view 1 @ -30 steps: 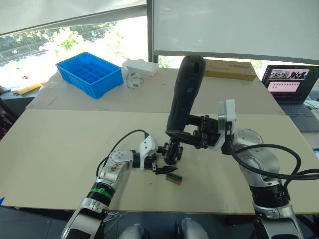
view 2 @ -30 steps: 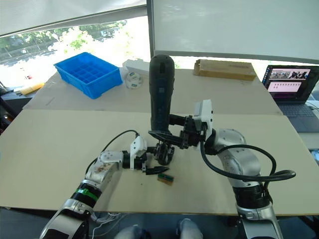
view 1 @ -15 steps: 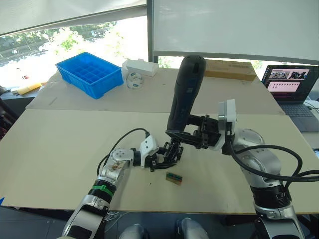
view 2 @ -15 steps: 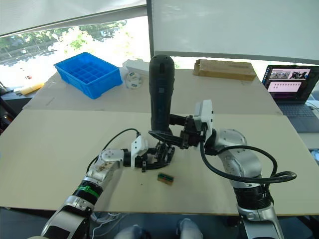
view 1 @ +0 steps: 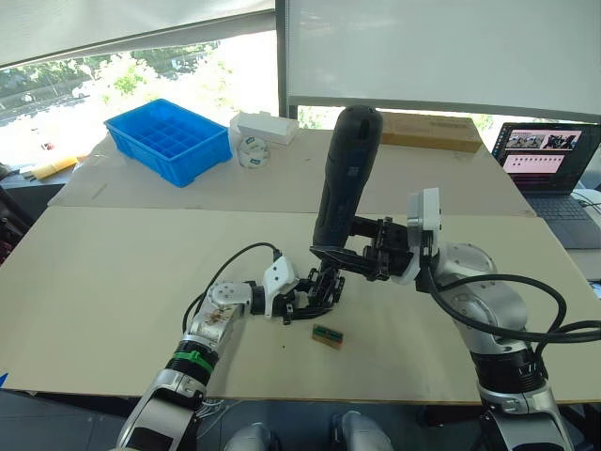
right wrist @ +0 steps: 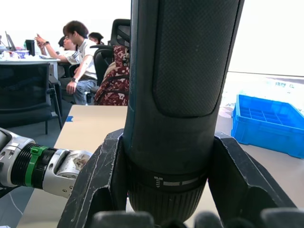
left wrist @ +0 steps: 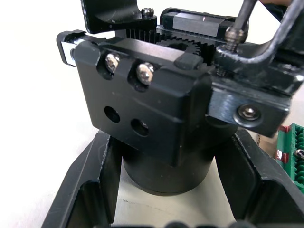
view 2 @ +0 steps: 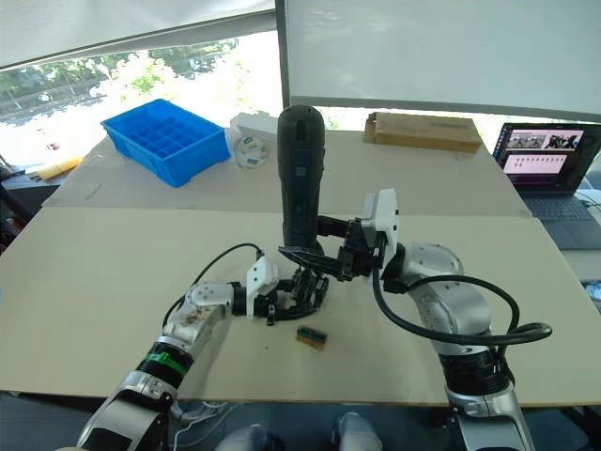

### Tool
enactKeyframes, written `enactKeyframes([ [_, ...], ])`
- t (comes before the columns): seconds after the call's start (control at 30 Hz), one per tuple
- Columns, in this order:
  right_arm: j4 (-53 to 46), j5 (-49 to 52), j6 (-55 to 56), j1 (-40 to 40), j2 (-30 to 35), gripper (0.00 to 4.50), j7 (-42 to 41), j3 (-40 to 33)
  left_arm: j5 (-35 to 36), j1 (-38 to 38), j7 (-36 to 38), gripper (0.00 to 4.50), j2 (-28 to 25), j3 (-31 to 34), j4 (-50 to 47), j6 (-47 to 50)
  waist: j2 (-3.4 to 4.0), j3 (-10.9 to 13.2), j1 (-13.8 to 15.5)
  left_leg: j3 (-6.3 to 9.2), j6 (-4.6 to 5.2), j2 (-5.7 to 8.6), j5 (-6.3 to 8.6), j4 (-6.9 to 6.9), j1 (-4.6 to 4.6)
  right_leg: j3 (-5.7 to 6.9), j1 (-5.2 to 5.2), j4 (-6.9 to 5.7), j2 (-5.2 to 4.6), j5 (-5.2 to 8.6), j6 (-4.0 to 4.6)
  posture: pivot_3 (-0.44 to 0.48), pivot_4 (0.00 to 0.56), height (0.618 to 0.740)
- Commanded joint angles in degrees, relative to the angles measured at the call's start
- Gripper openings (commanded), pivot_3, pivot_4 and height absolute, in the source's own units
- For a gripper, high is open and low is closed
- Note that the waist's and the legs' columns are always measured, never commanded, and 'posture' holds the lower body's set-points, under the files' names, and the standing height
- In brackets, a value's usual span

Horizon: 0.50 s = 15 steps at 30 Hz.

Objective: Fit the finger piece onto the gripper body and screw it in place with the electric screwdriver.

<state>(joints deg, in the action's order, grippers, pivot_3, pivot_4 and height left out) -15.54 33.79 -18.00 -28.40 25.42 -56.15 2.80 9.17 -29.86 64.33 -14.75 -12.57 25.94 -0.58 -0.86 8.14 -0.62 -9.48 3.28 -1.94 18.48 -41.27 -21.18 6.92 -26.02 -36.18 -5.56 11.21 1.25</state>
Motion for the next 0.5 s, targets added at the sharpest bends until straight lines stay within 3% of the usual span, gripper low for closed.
enactKeyframes([
  [0.03,-1.2,-1.1,-0.4,-0.3,0.6,1.94,0.3,0.8,0.1,1.0,0.2,2.33,0.3,-0.8,-1.1,1.0,0.0,0.0,0.0,0.0,0.0,0.0,0.0,0.0,0.0,0.0,0.0,0.0,0.0,0.0,0.0,0.0,0.15,0.74],
  [0.5,0.5,-4.5,-1.5,1.4,0.4,1.94,3.5,3.8,0.2,1.8,-0.3,2.33,0.1,-0.6,-2.0,1.7,-0.01,-0.1,-0.1,0.01,0.0,-0.01,0.0,0.01,0.09,0.0,0.09,0.0,0.0,0.0,0.0,0.0,0.15,0.74],
])
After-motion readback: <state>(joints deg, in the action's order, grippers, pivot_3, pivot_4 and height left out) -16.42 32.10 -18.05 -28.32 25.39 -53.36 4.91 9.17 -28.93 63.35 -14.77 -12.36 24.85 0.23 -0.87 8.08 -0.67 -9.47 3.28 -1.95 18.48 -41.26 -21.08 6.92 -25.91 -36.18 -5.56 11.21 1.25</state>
